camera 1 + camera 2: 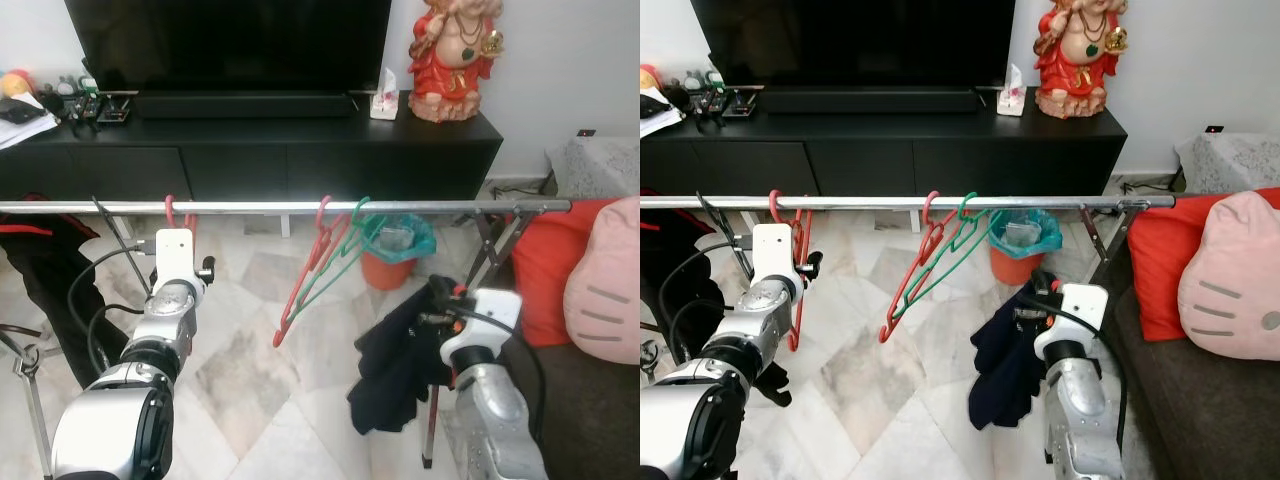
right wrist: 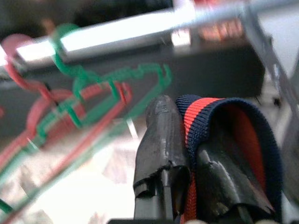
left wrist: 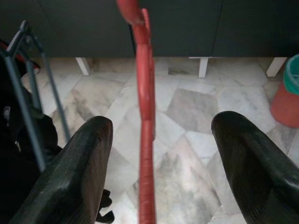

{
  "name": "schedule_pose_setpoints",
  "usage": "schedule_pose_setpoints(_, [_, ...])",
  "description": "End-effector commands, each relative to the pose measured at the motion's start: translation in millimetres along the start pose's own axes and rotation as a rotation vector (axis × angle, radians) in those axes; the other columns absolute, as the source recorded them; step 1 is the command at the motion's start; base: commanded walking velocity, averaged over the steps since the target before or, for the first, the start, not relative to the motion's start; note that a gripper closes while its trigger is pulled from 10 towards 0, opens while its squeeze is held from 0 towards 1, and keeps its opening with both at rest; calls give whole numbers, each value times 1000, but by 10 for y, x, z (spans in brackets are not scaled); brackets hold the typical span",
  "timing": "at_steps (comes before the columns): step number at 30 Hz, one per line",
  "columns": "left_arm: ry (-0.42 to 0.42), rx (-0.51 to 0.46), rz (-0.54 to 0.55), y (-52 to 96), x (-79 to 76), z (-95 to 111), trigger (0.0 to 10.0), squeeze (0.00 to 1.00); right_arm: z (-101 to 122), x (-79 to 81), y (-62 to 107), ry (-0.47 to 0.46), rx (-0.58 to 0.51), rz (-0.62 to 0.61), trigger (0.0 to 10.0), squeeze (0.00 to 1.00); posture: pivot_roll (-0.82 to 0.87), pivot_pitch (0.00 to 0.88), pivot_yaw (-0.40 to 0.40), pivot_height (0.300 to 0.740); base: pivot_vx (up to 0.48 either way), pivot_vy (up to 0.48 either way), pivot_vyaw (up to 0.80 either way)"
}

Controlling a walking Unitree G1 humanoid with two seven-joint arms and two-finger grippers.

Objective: Hang hanger

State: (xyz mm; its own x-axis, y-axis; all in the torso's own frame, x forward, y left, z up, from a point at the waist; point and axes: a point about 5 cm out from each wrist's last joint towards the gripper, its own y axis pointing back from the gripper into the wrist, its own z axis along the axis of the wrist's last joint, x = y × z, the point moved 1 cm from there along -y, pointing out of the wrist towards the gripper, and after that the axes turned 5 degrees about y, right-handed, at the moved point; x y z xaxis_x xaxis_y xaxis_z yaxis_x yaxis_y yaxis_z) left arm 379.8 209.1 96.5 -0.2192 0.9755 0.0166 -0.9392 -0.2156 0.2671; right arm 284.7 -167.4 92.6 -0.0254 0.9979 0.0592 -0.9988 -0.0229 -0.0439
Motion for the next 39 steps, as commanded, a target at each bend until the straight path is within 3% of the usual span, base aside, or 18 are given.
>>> schedule_pose_setpoints(1, [-3,2,-13,-7,-44,19,10000,0,198,20,-7,3,-84,35,10000,0,-108,0,-27,740,0,0,0])
schedule_pose_setpoints(8, [-14,7,-7,7,7,-47,10000,0,83,-14,129,33,-15,38,10000,0,-112,0,-38,740,0,0,0])
schedule_pose_setpoints(13, [-36,-28,13,-5,137,17,10000,0,59,-53,295,43,25,40,10000,0,-119,0,-44,740,0,0,0])
schedule_pose_setpoints(21, [5,-40,-55,-17,88,78,10000,0,59,-46,384,49,45,50,10000,0,-126,0,-53,740,0,0,0])
schedule_pose_setpoints(33, [-32,-50,-93,-6,94,59,10000,0,257,-83,476,51,-9,58,10000,0,-137,0,-58,740,0,0,0])
schedule_pose_setpoints(39, [-37,-88,-64,-10,229,130,10000,0,319,-42,485,53,-21,76,10000,0,-131,0,-59,740,0,0,0])
